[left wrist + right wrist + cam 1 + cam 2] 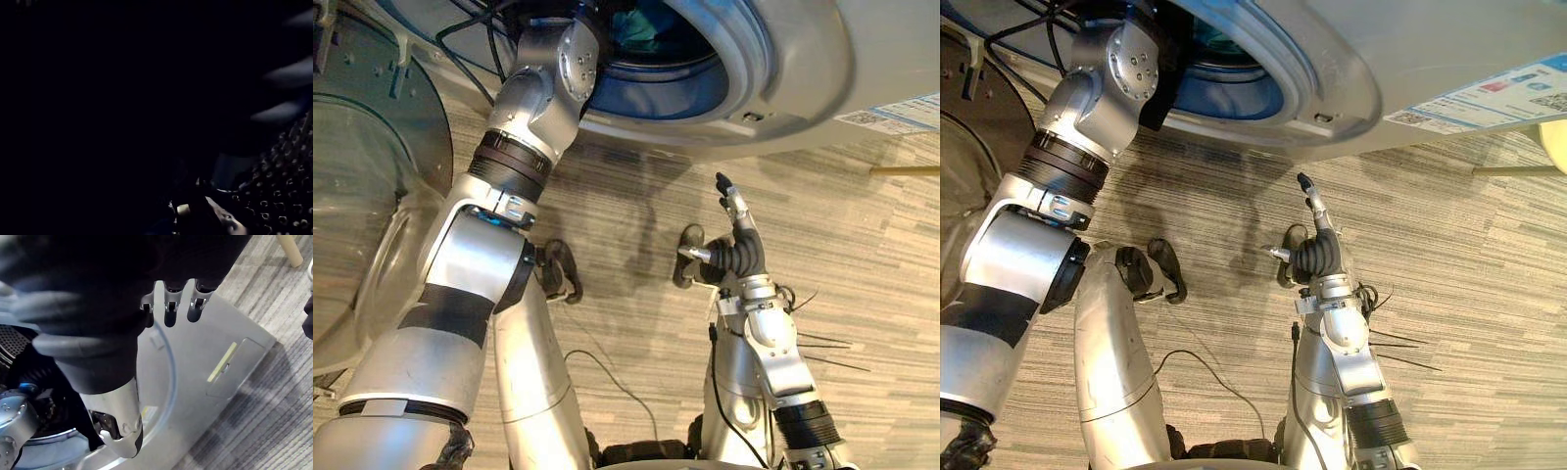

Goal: Pick up the laundry basket with both hands and put the clothes into the washing machine.

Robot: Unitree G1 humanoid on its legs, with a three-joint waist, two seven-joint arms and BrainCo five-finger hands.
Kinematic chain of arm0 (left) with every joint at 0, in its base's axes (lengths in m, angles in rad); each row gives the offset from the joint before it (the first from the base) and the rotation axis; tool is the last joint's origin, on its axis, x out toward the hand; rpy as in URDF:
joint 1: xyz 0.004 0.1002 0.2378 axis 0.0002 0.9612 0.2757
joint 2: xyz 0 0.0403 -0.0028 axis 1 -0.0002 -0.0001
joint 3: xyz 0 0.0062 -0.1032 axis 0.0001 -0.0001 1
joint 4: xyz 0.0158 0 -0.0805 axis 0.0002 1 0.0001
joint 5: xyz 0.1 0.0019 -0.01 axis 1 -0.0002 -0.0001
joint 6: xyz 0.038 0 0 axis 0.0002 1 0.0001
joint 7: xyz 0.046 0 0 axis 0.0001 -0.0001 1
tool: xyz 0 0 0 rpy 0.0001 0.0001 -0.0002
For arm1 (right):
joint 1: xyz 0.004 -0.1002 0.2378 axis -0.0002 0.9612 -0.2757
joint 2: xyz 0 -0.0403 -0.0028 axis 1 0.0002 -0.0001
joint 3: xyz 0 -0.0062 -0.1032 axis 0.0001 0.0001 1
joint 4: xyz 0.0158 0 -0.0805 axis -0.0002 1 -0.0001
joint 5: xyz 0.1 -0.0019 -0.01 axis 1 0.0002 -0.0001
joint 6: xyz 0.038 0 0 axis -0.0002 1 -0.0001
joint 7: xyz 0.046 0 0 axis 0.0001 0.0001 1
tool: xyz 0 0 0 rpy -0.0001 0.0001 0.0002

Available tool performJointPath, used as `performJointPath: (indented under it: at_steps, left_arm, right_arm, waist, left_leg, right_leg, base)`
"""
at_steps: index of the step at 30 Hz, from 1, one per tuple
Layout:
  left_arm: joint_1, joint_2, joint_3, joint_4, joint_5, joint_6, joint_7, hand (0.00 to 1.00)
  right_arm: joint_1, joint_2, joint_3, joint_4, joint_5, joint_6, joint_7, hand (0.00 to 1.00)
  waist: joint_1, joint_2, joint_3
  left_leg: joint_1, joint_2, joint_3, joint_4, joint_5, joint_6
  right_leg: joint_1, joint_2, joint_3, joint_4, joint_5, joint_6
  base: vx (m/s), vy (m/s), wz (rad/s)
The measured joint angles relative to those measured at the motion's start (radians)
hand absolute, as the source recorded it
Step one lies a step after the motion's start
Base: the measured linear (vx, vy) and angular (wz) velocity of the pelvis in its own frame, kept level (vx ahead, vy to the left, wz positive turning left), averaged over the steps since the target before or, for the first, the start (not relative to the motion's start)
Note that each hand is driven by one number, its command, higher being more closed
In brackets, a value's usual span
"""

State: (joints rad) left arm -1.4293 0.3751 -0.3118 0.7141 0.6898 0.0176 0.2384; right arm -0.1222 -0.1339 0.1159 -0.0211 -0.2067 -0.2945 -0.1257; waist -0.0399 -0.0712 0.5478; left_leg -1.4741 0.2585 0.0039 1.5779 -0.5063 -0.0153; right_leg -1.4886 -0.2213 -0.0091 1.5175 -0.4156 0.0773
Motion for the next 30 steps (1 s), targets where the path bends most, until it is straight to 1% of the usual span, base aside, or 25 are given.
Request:
performJointPath:
  at_steps: [3, 4, 7, 9, 11, 13, 17, 20, 22, 23, 24, 25, 27, 29, 30]
  left_arm:
    - [0.063, 0.004, 0.051, -0.041, -0.035, -0.004, 0.012, 0.0]
    - [0.094, 0.004, 0.059, -0.07, -0.051, -0.004, 0.029, 0.0]
    - [0.176, 0.005, 0.088, -0.143, -0.053, -0.005, 0.067, 0.0]
    - [0.25, 0.002, 0.088, -0.178, -0.063, -0.005, 0.093, 0.0]
    - [0.288, 0.002, 0.089, -0.184, -0.062, -0.004, 0.093, 0.0]
    - [0.306, 0.002, 0.091, -0.192, -0.058, -0.001, 0.093, 0.0]
    - [0.327, 0.002, 0.113, -0.196, -0.024, 0.02, 0.088, 0.0]
    - [0.36, 0.005, 0.12, -0.196, 0.019, 0.021, 0.044, 0.0]
    - [0.383, 0.008, 0.115, -0.196, 0.046, 0.018, 0.002, 0.0]
    - [0.391, 0.017, 0.103, -0.195, 0.07, 0.016, -0.021, 0.0]
    - [0.395, 0.022, 0.095, -0.194, 0.072, 0.015, -0.029, 0.0]
    - [0.403, 0.036, 0.085, -0.194, 0.085, 0.014, -0.052, 0.0]
    - [0.404, 0.042, 0.088, -0.194, 0.088, 0.014, -0.064, 0.0]
    - [0.404, 0.04, 0.099, -0.195, 0.056, 0.014, -0.055, 0.0]
    - [0.41, 0.024, 0.141, -0.197, 0.023, 0.014, -0.035, 0.0]
  right_arm:
    - [0.013, 0.014, 0.002, 0.002, -0.003, 0.001, -0.002, 0.0]
    - [0.019, 0.015, 0.001, 0.002, -0.009, 0.001, -0.004, 0.0]
    - [0.035, 0.03, 0.002, 0.003, -0.02, 0.001, -0.006, 0.0]
    - [0.06, 0.039, 0.001, 0.007, -0.023, 0.001, -0.006, 0.0]
    - [0.069, 0.041, 0.001, 0.007, -0.032, 0.001, -0.006, 0.0]
    - [0.069, 0.042, 0.001, 0.007, -0.04, 0.001, -0.006, 0.0]
    - [0.07, 0.046, 0.0, 0.008, -0.041, 0.014, -0.006, 0.0]
    - [0.07, 0.045, -0.001, 0.009, -0.04, 0.022, -0.003, 0.0]
    - [0.067, 0.045, -0.001, 0.009, -0.04, 0.027, 0.0, 0.0]
    - [0.067, 0.044, -0.002, 0.009, -0.04, 0.028, 0.002, 0.0]
    - [0.067, 0.043, -0.001, 0.009, -0.04, 0.03, 0.003, 0.0]
    - [0.067, 0.043, -0.002, 0.009, -0.039, 0.03, 0.017, 0.0]
    - [0.067, 0.043, -0.001, 0.009, -0.039, 0.03, 0.025, 0.0]
    - [0.067, 0.043, -0.001, 0.009, -0.039, 0.03, 0.025, 0.0]
    - [0.069, 0.045, 0.0, 0.009, -0.039, 0.03, 0.024, 0.0]
  waist:
    - [0.002, 0.0, -0.002]
    - [0.002, 0.0, -0.003]
    - [0.009, -0.002, -0.02]
    - [0.016, -0.002, -0.07]
    - [0.023, -0.003, -0.093]
    - [0.026, -0.003, -0.098]
    - [0.027, -0.003, -0.098]
    - [0.028, -0.003, -0.101]
    - [0.028, -0.007, -0.109]
    - [0.028, -0.008, -0.11]
    - [0.029, -0.008, -0.11]
    - [0.031, -0.008, -0.11]
    - [0.031, -0.008, -0.11]
    - [0.028, -0.008, -0.11]
    - [0.027, -0.008, -0.11]
  left_leg:
    - [0.036, -0.004, -0.022, -0.023, 0.007, -0.013]
    - [0.055, -0.014, -0.024, -0.039, 0.011, -0.021]
    - [0.088, -0.016, -0.029, -0.074, 0.019, -0.035]
    - [0.091, -0.016, -0.031, -0.102, 0.027, -0.049]
    - [0.093, -0.016, -0.036, -0.119, 0.032, -0.058]
    - [0.094, -0.018, -0.044, -0.13, 0.039, -0.068]
    - [0.096, -0.018, -0.06, -0.138, 0.046, -0.08]
    - [0.115, -0.016, -0.058, -0.152, 0.05, -0.086]
    - [0.116, -0.013, -0.059, -0.17, 0.058, -0.094]
    - [0.116, -0.011, -0.061, -0.178, 0.062, -0.096]
    - [0.116, -0.009, -0.062, -0.18, 0.063, -0.098]
    - [0.116, 0.004, -0.062, -0.181, 0.063, -0.099]
    - [0.116, 0.008, -0.064, -0.184, 0.063, -0.099]
    - [0.116, 0.013, -0.064, -0.184, 0.063, -0.1]
    - [0.116, 0.017, -0.063, -0.186, 0.063, -0.1]
  right_leg:
    - [0.053, -0.006, -0.024, -0.014, -0.012, -0.013]
    - [0.073, -0.009, -0.03, -0.021, -0.017, -0.016]
    - [0.108, -0.01, -0.044, -0.044, -0.023, -0.023]
    - [0.113, -0.01, -0.061, -0.061, -0.029, -0.034]
    - [0.117, -0.011, -0.072, -0.07, -0.032, -0.04]
    - [0.121, -0.01, -0.082, -0.073, -0.034, -0.044]
    - [0.13, -0.01, -0.099, -0.072, -0.04, -0.056]
    - [0.143, -0.008, -0.098, -0.077, -0.043, -0.06]
    - [0.143, -0.007, -0.103, -0.09, -0.04, -0.065]
    - [0.143, -0.005, -0.108, -0.097, -0.038, -0.068]
    - [0.143, -0.002, -0.11, -0.1, -0.037, -0.07]
    - [0.143, 0.01, -0.113, -0.106, -0.035, -0.074]
    - [0.143, 0.012, -0.117, -0.109, -0.033, -0.076]
    - [0.143, 0.016, -0.119, -0.112, -0.033, -0.076]
    - [0.143, 0.019, -0.12, -0.115, -0.033, -0.078]
  base:
    - [0.02, -0.028, 0.14]
    - [0.02, -0.032, 0.21]
    - [0.03, -0.048, 0.11]
    - [0.04, -0.052, 0.06]
    - [0.04, -0.045, 0.05]
    - [0.05, -0.06, 0.07]
    - [0.02, -0.044, 0.05]
    - [0.0, -0.052, 0.02]
    - [0.0, -0.049, -0.01]
    - [0.0, -0.051, -0.03]
    - [0.01, -0.051, -0.13]
    - [0.01, -0.051, -0.16]
    - [0.03, -0.039, -0.11]
    - [0.03, -0.034, -0.07]
    - [0.02, -0.028, -0.08]
